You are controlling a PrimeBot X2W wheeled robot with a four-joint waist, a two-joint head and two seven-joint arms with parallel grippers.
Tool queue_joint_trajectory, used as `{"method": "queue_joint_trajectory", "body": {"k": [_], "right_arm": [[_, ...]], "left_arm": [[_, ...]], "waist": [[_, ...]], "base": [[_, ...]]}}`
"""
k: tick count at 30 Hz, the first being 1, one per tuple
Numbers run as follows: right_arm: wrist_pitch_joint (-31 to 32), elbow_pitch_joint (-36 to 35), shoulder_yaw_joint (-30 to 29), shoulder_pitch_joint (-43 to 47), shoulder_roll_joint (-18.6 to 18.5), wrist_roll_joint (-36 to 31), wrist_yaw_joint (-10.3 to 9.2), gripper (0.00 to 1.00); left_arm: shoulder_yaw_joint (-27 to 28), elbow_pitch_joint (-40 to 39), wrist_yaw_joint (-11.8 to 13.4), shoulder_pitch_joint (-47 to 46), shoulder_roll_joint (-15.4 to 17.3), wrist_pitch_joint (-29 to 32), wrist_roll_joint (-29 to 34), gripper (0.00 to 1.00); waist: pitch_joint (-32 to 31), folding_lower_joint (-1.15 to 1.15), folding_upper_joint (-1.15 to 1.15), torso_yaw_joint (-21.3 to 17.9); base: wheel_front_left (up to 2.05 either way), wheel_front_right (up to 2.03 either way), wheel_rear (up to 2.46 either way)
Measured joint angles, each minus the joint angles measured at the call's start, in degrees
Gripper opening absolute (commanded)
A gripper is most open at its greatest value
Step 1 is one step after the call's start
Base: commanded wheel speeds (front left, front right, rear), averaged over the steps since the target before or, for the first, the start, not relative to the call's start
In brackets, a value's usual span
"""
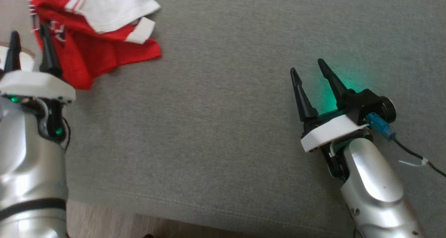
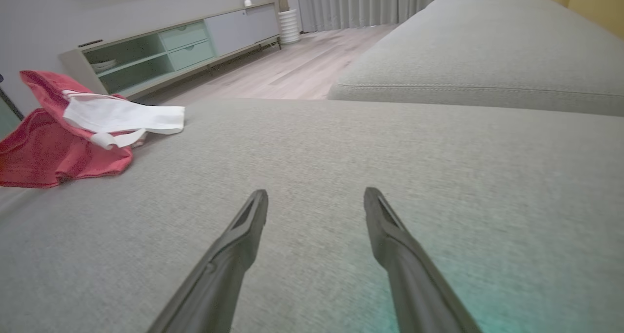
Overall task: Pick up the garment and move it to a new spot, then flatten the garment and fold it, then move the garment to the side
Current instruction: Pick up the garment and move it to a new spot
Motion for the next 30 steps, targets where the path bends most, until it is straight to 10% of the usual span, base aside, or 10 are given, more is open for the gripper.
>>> {"method": "queue_joint_trajectory", "body": {"k": [10,11,12,30], "right_arm": [[0.48,-2.20,-0.10,-1.46,-0.09,-0.33,0.00,1.00],[0.48,-2.29,-0.09,-1.79,-0.09,-0.32,0.00,1.00],[0.48,-2.42,-0.12,-2.03,-0.08,-0.32,0.00,1.00],[-0.76,0.66,0.08,-2.71,-0.05,6.30,0.00,1.00]], "left_arm": [[1.04,11.17,-0.36,-7.43,2.98,-0.02,1.07,1.00],[1.44,12.04,-0.35,-8.02,3.32,-0.02,1.08,0.84],[1.52,12.62,-0.35,-8.45,3.69,-0.02,1.24,0.00],[-7.35,-5.42,-1.01,-10.05,2.29,-0.02,6.27,0.00]], "waist": [[3.96,-0.01,0.00,-4.56],[4.33,-0.01,0.00,-4.98],[4.63,0.00,0.00,-5.40],[0.14,-0.01,0.00,-12.99]], "base": [[0.00,0.00,0.00],[0.00,0.00,0.00],[0.00,0.00,0.00],[0.00,0.00,0.00]]}}
